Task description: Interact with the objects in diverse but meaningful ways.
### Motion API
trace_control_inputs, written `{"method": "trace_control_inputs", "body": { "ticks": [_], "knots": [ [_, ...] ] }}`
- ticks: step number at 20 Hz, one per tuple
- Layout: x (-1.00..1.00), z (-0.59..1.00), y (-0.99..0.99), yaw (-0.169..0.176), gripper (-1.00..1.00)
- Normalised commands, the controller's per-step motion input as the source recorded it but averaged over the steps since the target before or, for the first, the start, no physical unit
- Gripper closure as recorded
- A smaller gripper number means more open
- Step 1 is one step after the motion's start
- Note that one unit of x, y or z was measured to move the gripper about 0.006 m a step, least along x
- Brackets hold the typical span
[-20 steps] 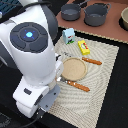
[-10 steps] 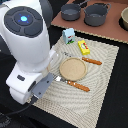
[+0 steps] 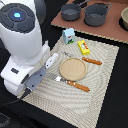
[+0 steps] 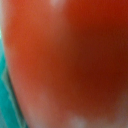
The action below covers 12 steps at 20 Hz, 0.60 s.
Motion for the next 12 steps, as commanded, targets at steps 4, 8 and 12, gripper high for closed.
{"method": "trace_control_inputs", "body": {
  "ticks": [4,8,12],
  "knots": [
    [-0.98,-0.20,0.36,0.000,1.00],
    [-0.98,-0.21,0.34,0.000,1.00],
    [-0.98,-0.21,0.33,0.000,1.00]
  ]
}}
